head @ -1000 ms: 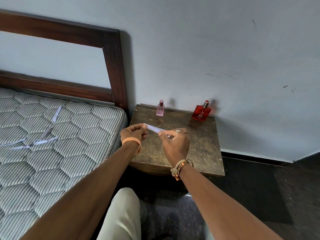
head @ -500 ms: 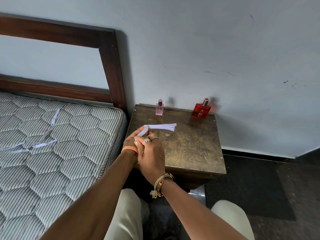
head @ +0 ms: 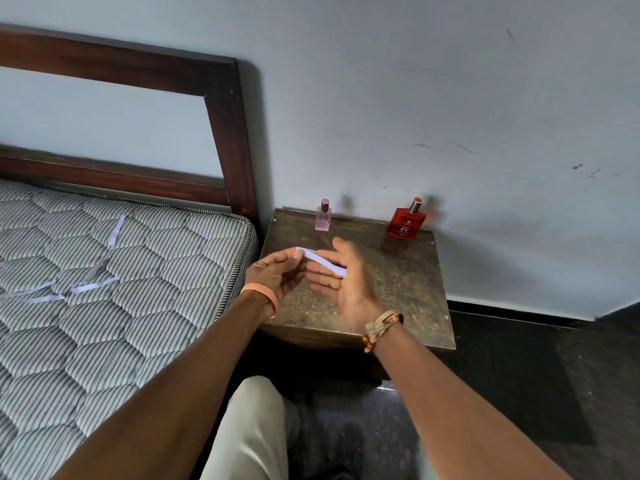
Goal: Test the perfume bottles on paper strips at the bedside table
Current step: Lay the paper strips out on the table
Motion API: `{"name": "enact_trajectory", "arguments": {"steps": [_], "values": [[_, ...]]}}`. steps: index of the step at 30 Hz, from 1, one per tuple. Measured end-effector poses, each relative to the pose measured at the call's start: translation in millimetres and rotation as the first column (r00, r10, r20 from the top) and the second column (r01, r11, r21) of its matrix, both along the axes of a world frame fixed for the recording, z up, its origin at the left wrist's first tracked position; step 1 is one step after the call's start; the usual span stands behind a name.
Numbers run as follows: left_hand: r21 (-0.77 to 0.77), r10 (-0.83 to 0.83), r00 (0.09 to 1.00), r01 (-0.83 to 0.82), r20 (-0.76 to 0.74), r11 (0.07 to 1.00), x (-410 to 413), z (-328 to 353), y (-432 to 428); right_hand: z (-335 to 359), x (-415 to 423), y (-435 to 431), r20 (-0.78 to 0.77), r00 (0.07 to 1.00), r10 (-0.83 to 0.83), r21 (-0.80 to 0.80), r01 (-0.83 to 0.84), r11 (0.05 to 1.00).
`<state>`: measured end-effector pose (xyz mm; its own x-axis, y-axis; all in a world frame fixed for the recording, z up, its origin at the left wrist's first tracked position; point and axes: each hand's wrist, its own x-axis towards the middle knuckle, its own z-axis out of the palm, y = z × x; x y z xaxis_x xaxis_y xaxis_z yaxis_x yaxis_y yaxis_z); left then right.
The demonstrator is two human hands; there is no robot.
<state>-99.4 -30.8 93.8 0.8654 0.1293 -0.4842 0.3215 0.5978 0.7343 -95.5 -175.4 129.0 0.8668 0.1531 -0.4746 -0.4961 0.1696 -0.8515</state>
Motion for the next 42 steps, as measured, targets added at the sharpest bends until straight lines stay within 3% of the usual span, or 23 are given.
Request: {"name": "enact_trajectory", "arguments": {"steps": [2,5,8,11,17,23,30,34,38,42], "values": [[0.074,-0.037,0.999,0.035,0.021,0.997,0.8,1.8,1.9,3.9,9.1,-11.1,-0.060,0.993,0.098,-0.034,-0.101,0.994],[0.214,-0.094,0.995,0.085,0.029,0.973,2.9,2.5,1.3,9.3,19.5,-20.9,-0.021,0.969,0.247,-0.227,-0.245,0.943],[0.331,-0.169,0.985,0.150,0.027,0.931,4.5,0.9,0.1,14.9,23.9,-20.7,0.060,0.899,0.434,-0.522,-0.342,0.781],[0.371,-0.208,0.978,0.188,0.013,0.909,5.4,0.5,1.4,11.6,31.3,-12.9,0.114,0.841,0.529,-0.718,-0.299,0.629],[0.352,-0.257,0.966,0.239,0.005,0.905,5.6,-1.6,8.9,3.7,42.9,-4.1,0.045,0.793,0.608,-0.842,-0.297,0.451],[0.394,-0.265,0.964,0.255,-0.031,0.883,7.2,-8.1,12.9,-12.8,39.3,7.2,0.123,0.750,0.650,-0.923,-0.153,0.352],[0.373,-0.221,0.975,0.209,-0.011,0.904,7.5,-13.3,8.5,-16.3,34.2,10.4,0.191,0.751,0.632,-0.915,-0.097,0.392],[0.435,-0.225,0.974,0.207,-0.011,0.876,10.8,-15.5,5.3,-21.4,32.8,8.8,0.222,0.742,0.632,-0.915,-0.065,0.398],[0.502,-0.218,0.976,0.203,-0.029,0.841,15.8,-17.1,-0.8,-23.6,27.2,11.6,0.238,0.734,0.636,-0.942,0.015,0.335],[0.441,-0.213,0.973,0.232,-0.093,0.867,22.8,-20.8,-1.0,-22.2,19.5,16.8,0.218,0.750,0.624,-0.965,0.070,0.254]]}}
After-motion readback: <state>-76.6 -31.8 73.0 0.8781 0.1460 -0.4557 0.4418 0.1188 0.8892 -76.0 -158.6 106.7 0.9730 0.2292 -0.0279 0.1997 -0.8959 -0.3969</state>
